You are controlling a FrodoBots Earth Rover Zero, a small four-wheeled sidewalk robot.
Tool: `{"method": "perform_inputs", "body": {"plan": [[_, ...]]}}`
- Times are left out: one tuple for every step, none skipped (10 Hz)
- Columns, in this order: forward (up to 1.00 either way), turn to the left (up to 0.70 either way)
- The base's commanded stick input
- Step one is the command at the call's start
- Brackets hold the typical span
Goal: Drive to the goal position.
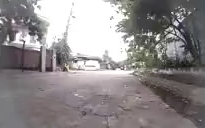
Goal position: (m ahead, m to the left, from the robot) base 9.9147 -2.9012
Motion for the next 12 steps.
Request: {"method": "perform_inputs", "body": {"plan": [[1.0, -0.09], [1.0, 0.0], [1.0, 0.0], [1.0, 0.0], [1.0, 0.0], [1.0, 0.0], [1.0, 0.0], [1.0, 0.0], [1.0, 0.0], [1.0, 0.0], [1.0, 0.01], [1.0, 0.16]]}}
